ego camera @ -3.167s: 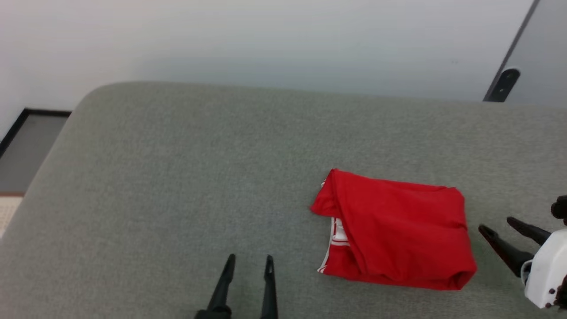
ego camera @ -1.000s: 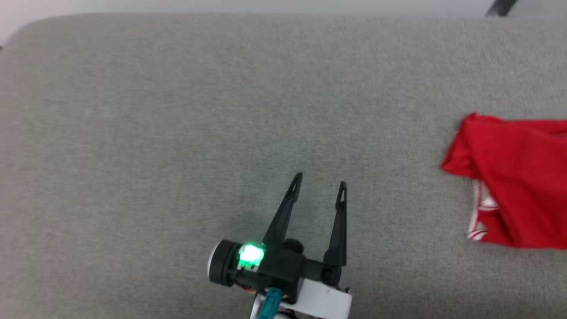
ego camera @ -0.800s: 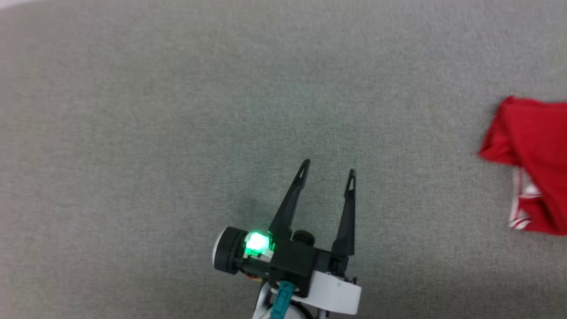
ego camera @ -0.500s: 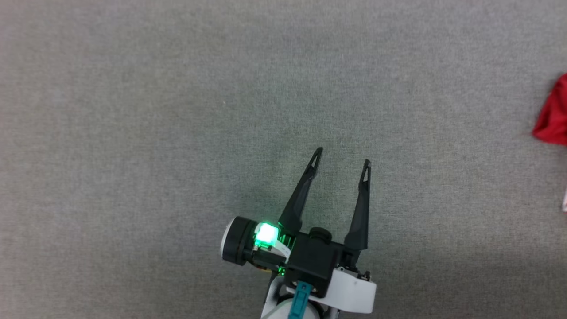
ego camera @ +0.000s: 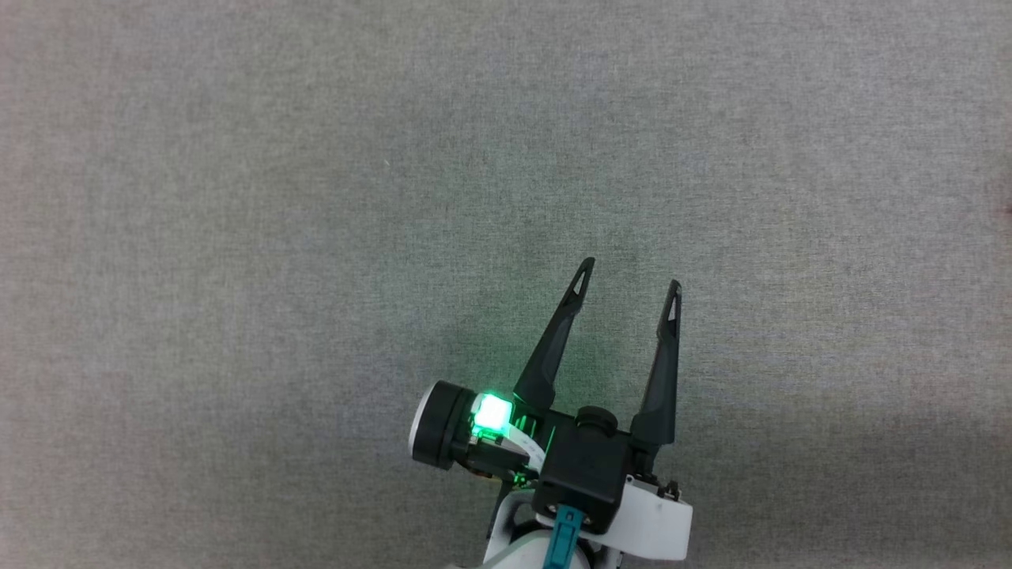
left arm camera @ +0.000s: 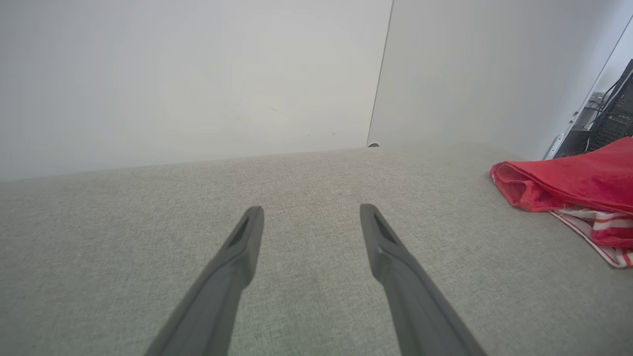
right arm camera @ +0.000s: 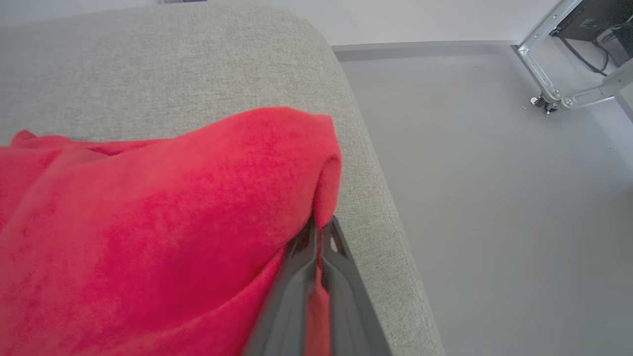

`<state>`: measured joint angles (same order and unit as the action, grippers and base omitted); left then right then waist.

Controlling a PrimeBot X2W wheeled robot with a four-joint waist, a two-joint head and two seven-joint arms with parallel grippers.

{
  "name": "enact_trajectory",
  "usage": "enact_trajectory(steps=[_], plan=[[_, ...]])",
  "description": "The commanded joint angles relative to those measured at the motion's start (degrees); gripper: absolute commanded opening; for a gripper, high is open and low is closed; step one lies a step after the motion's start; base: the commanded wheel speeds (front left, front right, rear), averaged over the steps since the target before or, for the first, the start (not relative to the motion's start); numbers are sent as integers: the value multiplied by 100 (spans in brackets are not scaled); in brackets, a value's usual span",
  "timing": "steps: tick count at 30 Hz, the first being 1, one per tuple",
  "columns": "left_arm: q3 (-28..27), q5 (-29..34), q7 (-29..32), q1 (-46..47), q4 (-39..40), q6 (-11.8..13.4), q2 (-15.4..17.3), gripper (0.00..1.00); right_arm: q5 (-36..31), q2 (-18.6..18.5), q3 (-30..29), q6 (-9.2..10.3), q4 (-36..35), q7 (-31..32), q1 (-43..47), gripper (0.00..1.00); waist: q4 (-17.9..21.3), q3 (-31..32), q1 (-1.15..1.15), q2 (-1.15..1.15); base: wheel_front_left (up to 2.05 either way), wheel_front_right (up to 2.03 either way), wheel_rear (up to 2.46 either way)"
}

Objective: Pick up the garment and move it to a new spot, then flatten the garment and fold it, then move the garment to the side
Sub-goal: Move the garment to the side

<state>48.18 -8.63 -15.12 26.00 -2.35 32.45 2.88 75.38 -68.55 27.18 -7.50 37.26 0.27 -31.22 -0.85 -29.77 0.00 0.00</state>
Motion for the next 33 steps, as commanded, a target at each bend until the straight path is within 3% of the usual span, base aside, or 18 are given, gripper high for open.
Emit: enact_trajectory(steps=[1,7,8,10,11,12,20,25,33], plan=[[14,44,2,72,-8,52,0,100,-14,19,62,3,70,-62,-107,0,-8,-24,0,0,0,0,0],[64,1,2,137,-62,126,1,100,53,88,401,3,370,-143,-352,1,-32,-65,0,0,0,0,0],[68,-10,2,143,-68,134,0,100,67,95,449,3,402,-158,-380,24,-34,-61,0,0,0,0,0],[59,-38,2,141,-88,130,1,100,93,114,551,3,460,-184,-442,50,-41,-32,0,0,0,0,0],[49,-67,2,135,-94,126,1,100,87,113,602,3,489,-198,-468,84,-45,-4,0,0,0,0,0],[36,-81,2,126,-92,119,-1,100,98,109,644,3,508,-208,-482,100,-49,24,0,0,0,0,0],[-205,-201,2,-112,-121,-73,11,100,33,109,1053,3,622,-379,-590,100,-130,471,0,0,0,0,0],[-611,-388,2,-422,-105,-229,153,100,-170,273,1438,3,298,-671,-563,100,-179,981,0,0,0,0,0],[-1440,-731,2,-1042,-112,-626,588,100,-734,1013,1998,4,-344,-1362,-419,100,-147,1815,0,0,0,0,0]])
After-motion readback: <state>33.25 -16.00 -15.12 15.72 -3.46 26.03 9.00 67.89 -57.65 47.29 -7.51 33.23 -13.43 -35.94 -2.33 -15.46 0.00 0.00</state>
